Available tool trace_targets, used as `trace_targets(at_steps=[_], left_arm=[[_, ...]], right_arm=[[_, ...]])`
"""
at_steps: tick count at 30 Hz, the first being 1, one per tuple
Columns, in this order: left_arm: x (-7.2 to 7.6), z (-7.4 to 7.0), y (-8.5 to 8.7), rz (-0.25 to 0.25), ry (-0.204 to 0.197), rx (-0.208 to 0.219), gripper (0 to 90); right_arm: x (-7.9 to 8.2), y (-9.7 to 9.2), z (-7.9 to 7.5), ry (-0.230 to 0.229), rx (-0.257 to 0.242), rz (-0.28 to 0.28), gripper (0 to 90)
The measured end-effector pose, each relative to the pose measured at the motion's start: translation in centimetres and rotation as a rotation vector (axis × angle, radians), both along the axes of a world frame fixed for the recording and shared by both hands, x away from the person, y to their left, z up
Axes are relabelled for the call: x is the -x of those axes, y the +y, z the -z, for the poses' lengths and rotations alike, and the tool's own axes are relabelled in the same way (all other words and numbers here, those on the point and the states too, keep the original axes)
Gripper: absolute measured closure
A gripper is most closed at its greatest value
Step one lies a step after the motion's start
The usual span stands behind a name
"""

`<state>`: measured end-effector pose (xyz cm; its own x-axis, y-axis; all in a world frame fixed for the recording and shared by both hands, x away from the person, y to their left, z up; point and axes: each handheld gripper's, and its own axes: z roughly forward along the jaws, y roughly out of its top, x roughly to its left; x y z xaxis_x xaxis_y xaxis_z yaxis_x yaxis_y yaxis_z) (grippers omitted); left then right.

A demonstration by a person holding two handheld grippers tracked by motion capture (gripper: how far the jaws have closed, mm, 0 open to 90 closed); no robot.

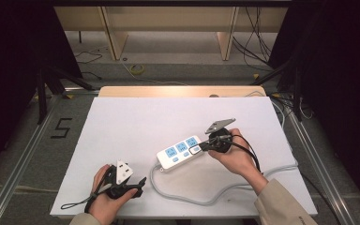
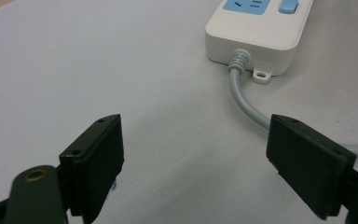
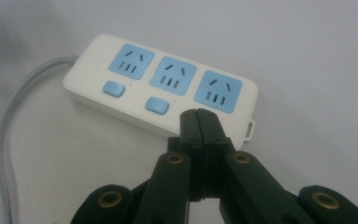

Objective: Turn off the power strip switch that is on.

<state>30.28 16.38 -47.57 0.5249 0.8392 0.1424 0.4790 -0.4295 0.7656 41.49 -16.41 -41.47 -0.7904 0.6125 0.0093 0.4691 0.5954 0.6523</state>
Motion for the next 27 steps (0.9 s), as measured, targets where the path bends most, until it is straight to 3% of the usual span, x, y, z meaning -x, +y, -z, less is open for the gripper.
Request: trace_targets(at_steps=[27], left_arm=[[0.0, 0.0, 0.0, 0.002, -0.002, -0.001, 19.0]], right_arm=[[-1.6, 1.0, 1.2, 0.038, 0.031, 0.023, 90.0]])
